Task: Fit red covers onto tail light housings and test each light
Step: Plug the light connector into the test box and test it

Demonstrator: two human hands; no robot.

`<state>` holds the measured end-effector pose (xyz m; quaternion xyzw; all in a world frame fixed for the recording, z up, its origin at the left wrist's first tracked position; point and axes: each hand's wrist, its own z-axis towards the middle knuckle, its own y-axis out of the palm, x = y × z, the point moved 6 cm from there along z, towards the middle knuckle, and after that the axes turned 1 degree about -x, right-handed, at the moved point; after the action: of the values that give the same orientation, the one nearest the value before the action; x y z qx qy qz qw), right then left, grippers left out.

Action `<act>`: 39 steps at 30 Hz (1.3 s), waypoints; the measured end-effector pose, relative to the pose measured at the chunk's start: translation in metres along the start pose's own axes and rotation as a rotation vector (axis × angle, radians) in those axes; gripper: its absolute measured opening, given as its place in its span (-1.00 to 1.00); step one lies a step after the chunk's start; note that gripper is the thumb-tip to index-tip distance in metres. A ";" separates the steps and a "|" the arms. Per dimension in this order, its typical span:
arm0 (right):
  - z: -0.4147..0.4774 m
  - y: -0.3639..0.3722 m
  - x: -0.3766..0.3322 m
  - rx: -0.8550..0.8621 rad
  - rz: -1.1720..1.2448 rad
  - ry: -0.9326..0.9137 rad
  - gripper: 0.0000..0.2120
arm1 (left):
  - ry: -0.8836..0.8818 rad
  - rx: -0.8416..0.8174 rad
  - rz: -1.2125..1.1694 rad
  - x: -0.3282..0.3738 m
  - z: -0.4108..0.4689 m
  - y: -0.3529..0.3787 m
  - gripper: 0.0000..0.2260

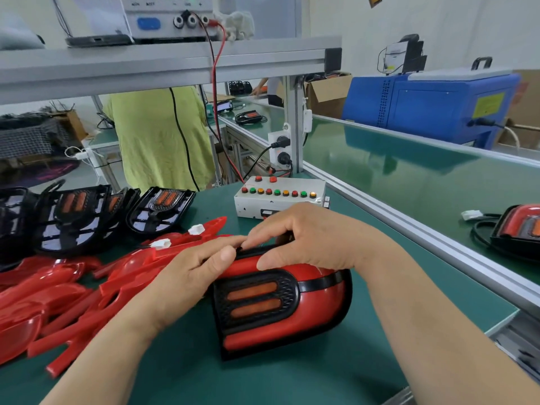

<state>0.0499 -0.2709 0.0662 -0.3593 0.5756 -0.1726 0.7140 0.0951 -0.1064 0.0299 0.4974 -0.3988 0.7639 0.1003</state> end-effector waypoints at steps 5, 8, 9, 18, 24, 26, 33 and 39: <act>0.003 0.000 0.000 0.034 0.023 -0.053 -0.76 | -0.083 -0.006 -0.155 -0.007 -0.005 0.005 -0.59; 0.007 0.000 0.008 0.084 0.086 -0.054 -0.74 | -0.172 0.107 -0.261 -0.017 -0.004 0.005 -0.51; 0.009 -0.003 0.012 0.144 0.157 -0.057 -0.74 | -0.220 0.154 -0.301 -0.021 -0.003 0.002 -0.49; 0.007 -0.006 0.059 0.757 0.944 0.165 -0.53 | -0.500 0.563 -0.973 -0.050 -0.007 -0.017 -0.38; 0.039 0.051 0.024 0.238 1.101 0.014 -0.45 | -0.488 0.866 -0.991 -0.059 -0.015 -0.033 -0.39; 0.048 0.069 0.011 0.175 1.177 0.026 -0.60 | -0.418 0.838 -0.964 -0.048 -0.012 -0.026 -0.43; 0.042 0.071 0.016 0.030 1.638 -0.080 -0.39 | -0.329 0.552 -0.595 -0.035 -0.002 -0.024 -0.34; 0.038 0.078 0.009 -0.071 1.656 -0.090 -0.36 | -0.373 0.396 -0.438 -0.033 -0.001 -0.023 -0.27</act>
<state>0.0751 -0.2114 0.0077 0.1517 0.6299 0.4416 0.6207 0.1229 -0.0830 0.0140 0.7120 -0.1381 0.6827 0.0888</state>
